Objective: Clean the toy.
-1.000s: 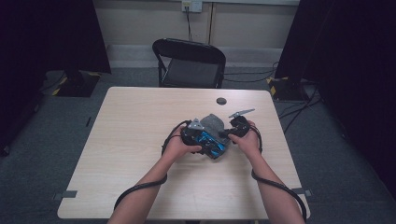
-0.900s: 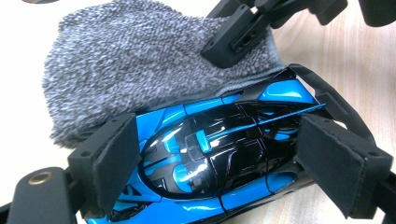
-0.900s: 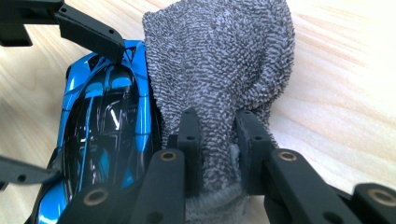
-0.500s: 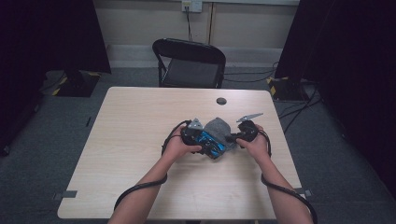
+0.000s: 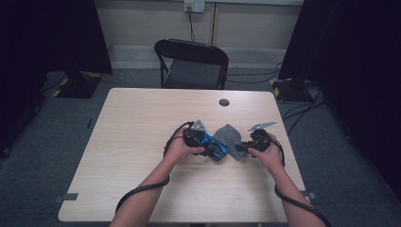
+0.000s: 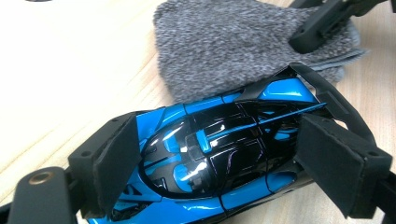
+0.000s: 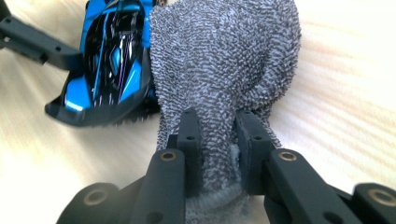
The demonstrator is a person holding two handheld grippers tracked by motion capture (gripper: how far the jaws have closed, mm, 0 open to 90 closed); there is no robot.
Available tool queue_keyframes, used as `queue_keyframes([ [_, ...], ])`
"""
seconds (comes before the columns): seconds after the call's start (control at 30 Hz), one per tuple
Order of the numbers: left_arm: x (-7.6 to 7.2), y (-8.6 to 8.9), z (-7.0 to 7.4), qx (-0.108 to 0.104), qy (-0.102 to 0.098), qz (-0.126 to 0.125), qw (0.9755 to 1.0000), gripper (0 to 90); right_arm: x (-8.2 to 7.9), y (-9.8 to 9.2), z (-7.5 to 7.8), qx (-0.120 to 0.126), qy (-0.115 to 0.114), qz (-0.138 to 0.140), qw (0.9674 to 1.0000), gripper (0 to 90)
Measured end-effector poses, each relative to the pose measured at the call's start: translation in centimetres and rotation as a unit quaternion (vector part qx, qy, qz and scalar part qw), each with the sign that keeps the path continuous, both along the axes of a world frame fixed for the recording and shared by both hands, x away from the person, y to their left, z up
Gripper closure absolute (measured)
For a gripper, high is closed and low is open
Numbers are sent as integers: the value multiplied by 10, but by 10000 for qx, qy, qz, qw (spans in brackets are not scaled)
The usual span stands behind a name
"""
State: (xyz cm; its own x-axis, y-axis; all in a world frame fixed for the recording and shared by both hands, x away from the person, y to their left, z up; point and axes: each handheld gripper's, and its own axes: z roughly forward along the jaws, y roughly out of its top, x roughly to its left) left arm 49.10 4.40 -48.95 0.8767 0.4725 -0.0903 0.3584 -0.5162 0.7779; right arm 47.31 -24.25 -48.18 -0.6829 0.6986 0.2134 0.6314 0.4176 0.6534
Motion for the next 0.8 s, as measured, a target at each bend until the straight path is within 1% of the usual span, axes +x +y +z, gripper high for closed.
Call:
queue_keyframes([
  [0.1,0,0,0,10,5,1,10000,138,-5,-5,1,-12,36,8,10000,740],
  [0.23,0,0,0,20,1,8,10000,138,-12,-12,2,-66,24,35,10000,740],
  [0.43,0,-1,1,29,8,31,10000,138,-25,-27,4,-110,43,36,9999,739],
  [0.57,0,-1,2,107,26,24,9999,139,-33,-39,5,-77,69,-5,9999,738],
  [0.7,0,-2,3,130,54,50,9999,139,-40,-52,7,-69,69,-38,9999,738],
  [0.8,0,-2,3,147,60,71,9998,139,-43,-58,11,-38,41,-26,10000,738],
])
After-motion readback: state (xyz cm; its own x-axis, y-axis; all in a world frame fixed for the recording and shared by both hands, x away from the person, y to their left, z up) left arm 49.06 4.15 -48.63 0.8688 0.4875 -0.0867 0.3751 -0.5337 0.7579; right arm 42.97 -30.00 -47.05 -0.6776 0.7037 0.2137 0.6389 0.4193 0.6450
